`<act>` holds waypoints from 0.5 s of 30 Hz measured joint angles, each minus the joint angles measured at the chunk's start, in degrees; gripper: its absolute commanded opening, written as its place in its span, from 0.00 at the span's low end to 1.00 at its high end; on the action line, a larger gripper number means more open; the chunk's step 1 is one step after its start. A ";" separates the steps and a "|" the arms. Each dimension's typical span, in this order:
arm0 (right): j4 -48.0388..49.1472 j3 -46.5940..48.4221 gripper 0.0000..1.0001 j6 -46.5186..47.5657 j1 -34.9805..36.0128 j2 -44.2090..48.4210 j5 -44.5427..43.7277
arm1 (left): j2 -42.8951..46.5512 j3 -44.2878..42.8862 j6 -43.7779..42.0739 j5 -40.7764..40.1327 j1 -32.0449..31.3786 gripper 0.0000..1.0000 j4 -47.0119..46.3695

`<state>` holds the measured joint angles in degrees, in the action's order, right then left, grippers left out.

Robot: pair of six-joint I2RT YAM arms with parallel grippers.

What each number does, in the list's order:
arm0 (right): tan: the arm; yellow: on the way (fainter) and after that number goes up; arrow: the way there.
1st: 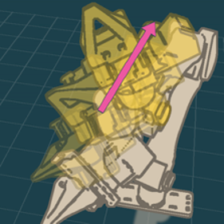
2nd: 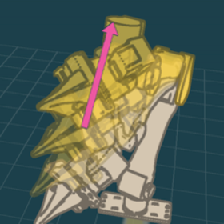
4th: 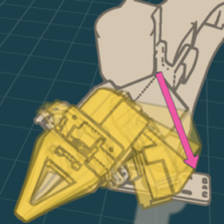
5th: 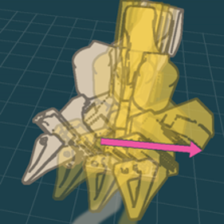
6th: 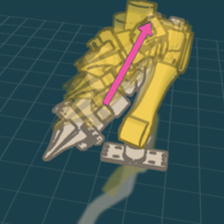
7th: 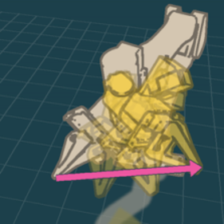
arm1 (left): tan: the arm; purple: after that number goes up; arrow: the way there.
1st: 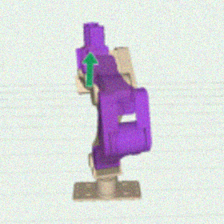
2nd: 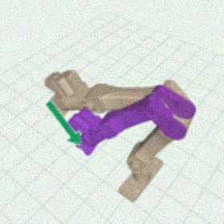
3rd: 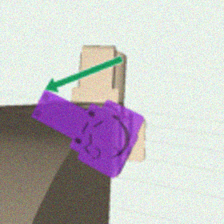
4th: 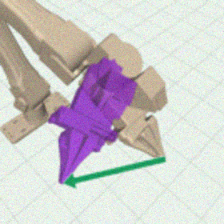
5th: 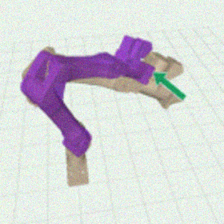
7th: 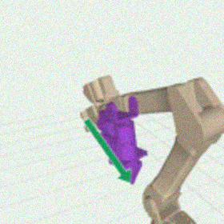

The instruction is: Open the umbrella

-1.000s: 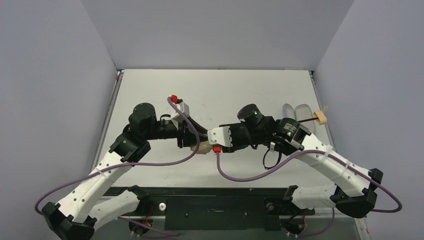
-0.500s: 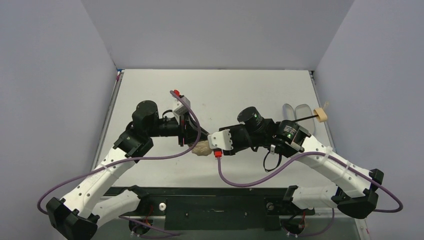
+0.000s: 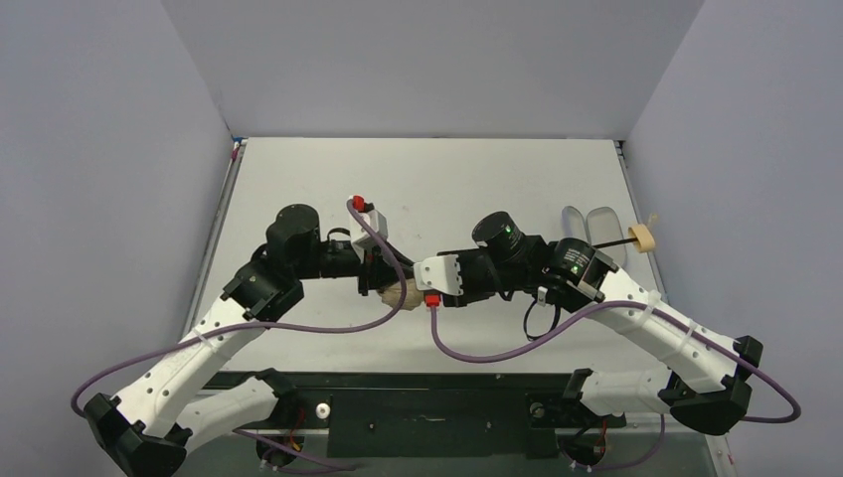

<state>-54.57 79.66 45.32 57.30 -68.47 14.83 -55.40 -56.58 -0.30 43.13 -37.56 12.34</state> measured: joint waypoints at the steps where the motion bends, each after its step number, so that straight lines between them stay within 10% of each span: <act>1: 0.07 0.00 0.00 -0.24 -0.09 0.00 -0.07 | -0.04 -0.28 -0.79 -0.20 -0.28 0.00 0.57; 15: 2.05 -0.11 0.00 2.60 -0.24 -0.04 -2.34 | -3.21 -1.79 7.76 -5.01 2.91 0.00 2.05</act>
<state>-52.51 79.55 47.92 57.06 -68.51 12.49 -58.61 -58.37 7.46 38.13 -34.65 14.39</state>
